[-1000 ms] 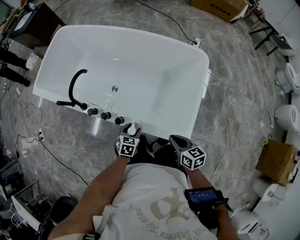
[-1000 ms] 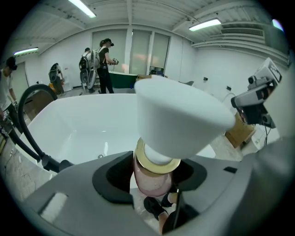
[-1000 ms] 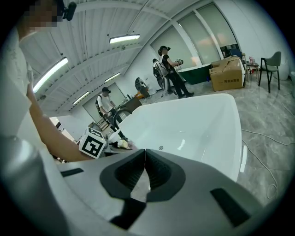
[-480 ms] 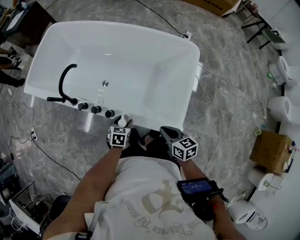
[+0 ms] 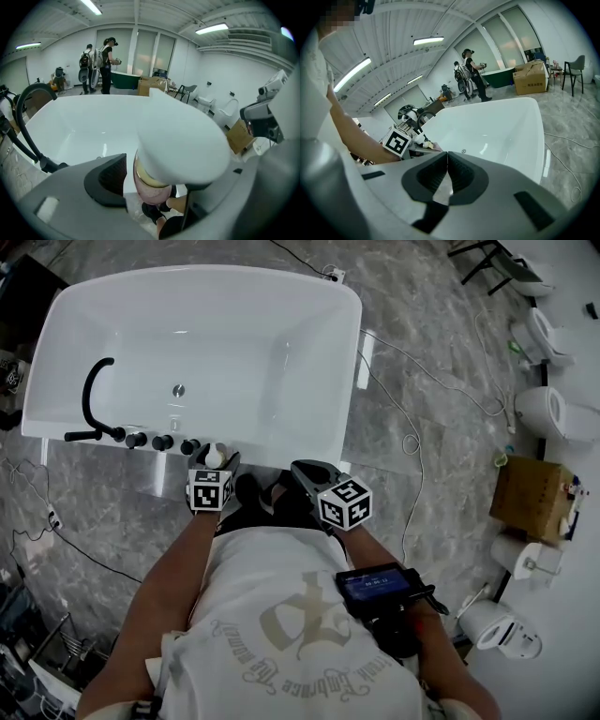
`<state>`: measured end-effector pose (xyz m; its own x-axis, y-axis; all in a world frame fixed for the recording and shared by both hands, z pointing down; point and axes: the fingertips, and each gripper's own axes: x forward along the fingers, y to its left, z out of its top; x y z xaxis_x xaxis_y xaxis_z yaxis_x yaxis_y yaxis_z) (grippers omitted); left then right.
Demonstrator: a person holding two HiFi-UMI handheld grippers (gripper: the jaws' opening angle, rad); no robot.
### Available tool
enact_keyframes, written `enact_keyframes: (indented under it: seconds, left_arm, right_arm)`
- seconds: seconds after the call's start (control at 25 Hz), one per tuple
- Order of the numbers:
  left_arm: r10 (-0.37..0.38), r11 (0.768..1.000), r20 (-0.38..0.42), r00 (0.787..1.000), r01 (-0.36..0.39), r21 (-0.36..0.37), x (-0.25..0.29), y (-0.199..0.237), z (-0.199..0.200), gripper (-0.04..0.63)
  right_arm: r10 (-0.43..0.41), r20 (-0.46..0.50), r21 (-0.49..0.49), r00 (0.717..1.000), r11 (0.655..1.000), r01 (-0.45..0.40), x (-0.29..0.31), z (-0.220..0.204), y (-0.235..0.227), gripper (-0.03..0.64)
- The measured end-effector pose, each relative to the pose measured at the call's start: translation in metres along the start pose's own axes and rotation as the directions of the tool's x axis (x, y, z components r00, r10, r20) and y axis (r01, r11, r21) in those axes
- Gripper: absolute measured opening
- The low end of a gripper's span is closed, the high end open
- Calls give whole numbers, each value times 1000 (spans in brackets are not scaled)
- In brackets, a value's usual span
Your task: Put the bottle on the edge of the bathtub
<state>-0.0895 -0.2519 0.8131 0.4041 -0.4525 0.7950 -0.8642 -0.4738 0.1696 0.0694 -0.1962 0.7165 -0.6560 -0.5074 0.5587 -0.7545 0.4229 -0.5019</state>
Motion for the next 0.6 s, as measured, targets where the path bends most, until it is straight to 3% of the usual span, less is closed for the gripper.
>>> enact_keyframes:
  seconds: [0.6]
  left_arm:
    - [-78, 990, 97, 992, 65, 126, -25, -7, 19, 337]
  right_arm:
    - [-10, 41, -30, 999, 999, 11, 11, 3, 18, 6]
